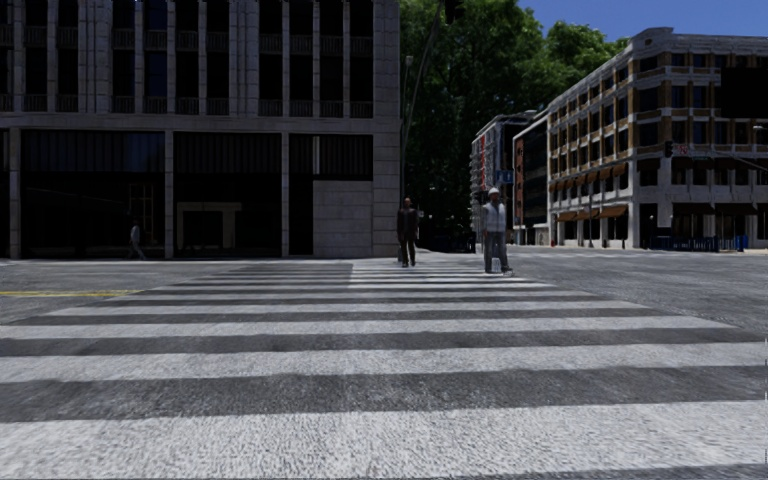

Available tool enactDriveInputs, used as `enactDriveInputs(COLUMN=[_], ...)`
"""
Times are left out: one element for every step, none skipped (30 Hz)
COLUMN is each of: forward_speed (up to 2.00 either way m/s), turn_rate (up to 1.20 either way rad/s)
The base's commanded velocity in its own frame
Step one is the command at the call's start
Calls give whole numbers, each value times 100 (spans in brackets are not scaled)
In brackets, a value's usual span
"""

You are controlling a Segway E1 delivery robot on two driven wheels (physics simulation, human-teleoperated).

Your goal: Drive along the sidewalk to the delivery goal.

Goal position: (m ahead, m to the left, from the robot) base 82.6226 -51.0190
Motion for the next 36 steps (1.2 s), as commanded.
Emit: enactDriveInputs(forward_speed=[183,183,183,183,183,183,183,183,183,183,183,183,183,183,183,183,183,183,183,183,183,183,183,183,183,189,189,199,199,199,200,200,200,200,200,200], turn_rate=[61,61,60,59,58,47,29,23,23,16,0,0,0,0,0,0,0,0,0,0,0,0,0,0,0,0,0,0,0,0,7,24,35,39,42,44])
